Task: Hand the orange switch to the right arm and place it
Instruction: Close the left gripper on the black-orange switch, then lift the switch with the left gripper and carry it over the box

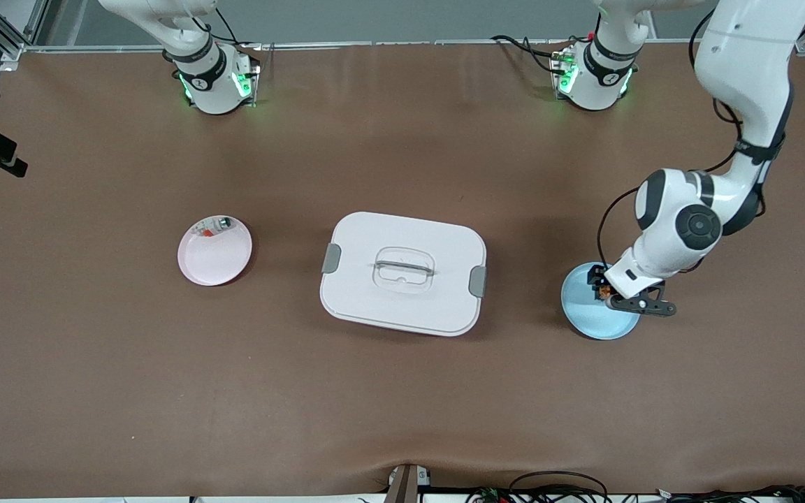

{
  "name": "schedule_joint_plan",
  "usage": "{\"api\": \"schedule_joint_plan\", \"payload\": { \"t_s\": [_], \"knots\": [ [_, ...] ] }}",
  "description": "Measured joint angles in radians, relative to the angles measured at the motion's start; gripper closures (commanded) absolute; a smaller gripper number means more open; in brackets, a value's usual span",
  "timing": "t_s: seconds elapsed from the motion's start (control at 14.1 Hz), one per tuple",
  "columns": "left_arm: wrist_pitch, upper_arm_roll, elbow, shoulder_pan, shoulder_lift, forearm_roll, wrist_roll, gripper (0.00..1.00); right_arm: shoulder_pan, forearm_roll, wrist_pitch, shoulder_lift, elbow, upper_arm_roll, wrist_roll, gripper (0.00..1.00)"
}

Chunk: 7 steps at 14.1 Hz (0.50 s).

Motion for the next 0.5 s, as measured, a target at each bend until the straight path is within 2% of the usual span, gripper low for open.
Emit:
{"api": "schedule_joint_plan", "payload": {
  "t_s": [0.28,0.5],
  "knots": [
    [-0.161,-0.011,0.034,-0.001,-0.151,0.0,-0.047,1.0,0.0,0.0,0.0,0.0,0.0,-0.001,0.0,0.0],
    [-0.307,-0.056,0.09,-0.001,-0.224,0.0,-0.13,1.0,0.0,0.0,0.0,0.0,0.0,-0.002,0.0,0.0]
  ]
}}
